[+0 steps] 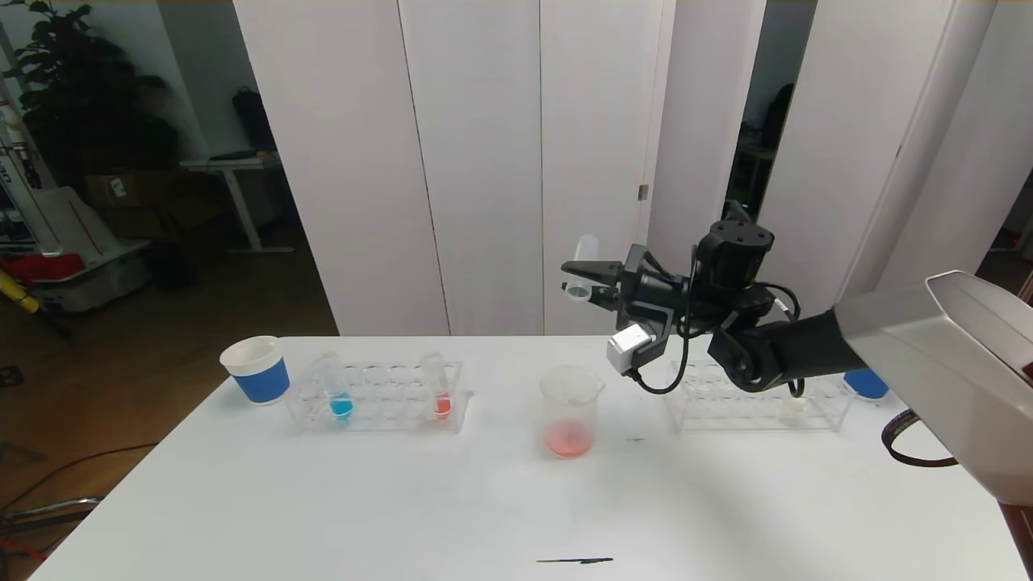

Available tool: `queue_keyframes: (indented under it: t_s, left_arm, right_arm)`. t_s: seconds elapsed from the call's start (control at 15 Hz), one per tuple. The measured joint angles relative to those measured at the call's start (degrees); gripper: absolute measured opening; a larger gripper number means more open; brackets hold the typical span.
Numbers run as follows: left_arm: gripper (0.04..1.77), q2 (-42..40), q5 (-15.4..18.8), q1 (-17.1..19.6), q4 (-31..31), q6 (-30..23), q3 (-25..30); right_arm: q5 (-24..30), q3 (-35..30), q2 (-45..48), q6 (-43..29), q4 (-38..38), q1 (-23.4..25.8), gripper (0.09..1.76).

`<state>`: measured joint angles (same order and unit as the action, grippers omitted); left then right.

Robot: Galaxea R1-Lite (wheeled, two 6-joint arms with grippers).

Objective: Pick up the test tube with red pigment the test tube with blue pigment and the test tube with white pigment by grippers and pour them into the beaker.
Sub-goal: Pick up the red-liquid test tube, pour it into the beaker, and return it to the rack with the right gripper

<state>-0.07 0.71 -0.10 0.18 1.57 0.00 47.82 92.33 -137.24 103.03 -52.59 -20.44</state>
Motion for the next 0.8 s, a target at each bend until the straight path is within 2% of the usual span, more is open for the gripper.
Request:
queue_keyframes:
  t_s: [0.13,0.27,0.47,0.6,0.8]
  left_arm:
    - [1.74,0.0,0.0,0.0,0.0,-0.01,0.0]
    - [1.74,0.0,-0.02,0.0,0.0,0.0,0.0]
    - [1.74,0.02,-0.02,0.0,-0.02,-0.01,0.0]
    - [1.74,0.0,0.0,0.0,0.0,-0.01,0.0]
    - [1.74,0.02,0.0,0.0,0.0,0.0,0.0]
  right_arm:
    - [0.68,1.13,-0.35,0.61,-0.18,0.0,0.57]
    - [-1.22,1.4,-0.5,-0.5,-0.49,-0.15,0.57]
    - [-3.93,1.49,-0.05,-6.56,-1.46,-1.4,0.57]
    - [-9.16,1.33,1.08,-11.11,-3.56,-2.32,0.57]
    - [-20.1,1.0,3.47,-20.81,-4.16,-3.4,0.57]
